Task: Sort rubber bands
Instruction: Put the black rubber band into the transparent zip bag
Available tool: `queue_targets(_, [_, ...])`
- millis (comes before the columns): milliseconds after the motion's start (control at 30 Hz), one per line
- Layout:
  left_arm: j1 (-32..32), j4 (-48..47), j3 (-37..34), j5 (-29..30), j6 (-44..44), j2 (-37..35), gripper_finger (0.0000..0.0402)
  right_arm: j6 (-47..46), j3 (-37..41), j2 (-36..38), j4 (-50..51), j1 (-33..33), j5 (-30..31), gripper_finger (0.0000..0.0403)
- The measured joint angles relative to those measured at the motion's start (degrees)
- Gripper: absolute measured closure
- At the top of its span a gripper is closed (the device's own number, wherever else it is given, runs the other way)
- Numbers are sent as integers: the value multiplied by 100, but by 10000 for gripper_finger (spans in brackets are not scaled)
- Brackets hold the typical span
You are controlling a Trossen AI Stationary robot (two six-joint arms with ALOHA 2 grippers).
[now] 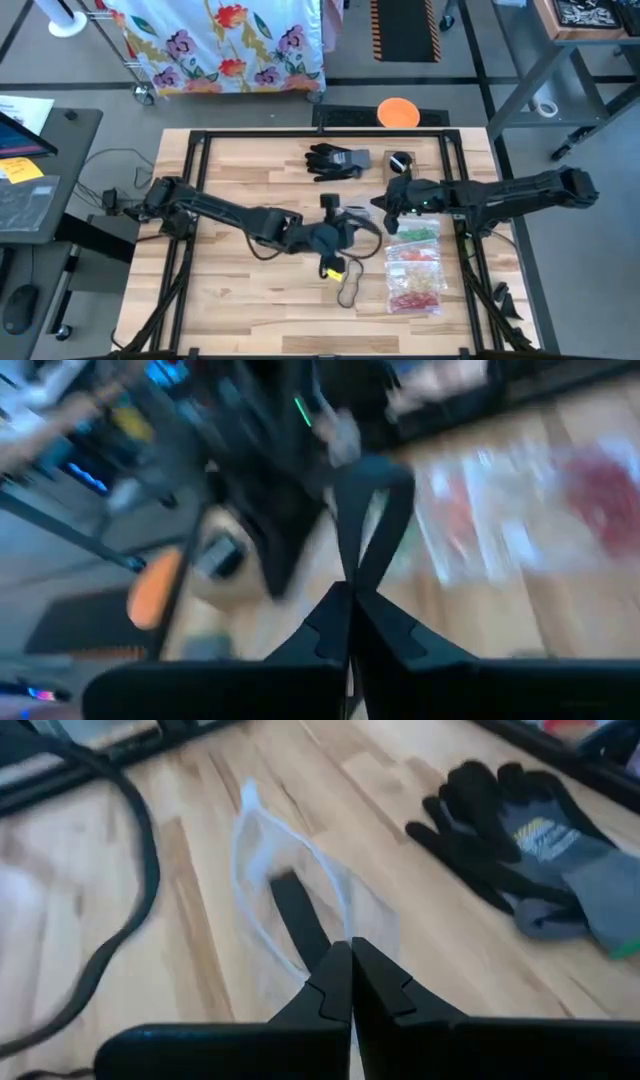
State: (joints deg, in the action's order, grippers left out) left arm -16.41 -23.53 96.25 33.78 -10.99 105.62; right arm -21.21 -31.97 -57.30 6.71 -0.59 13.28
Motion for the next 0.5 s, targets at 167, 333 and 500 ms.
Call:
queue_targets(167, [292, 71, 483, 109, -360, -4, 400, -2, -102, -448, -189, 120, 2, 403])
queue_targets(333, [703, -72, 538, 146, -414, -4, 400, 4, -241, -679, -309, 276, -19, 403])
queue_targets(500, [1038, -535, 538, -43, 86, -4, 400, 29, -330, -759, -303, 329, -14, 403])
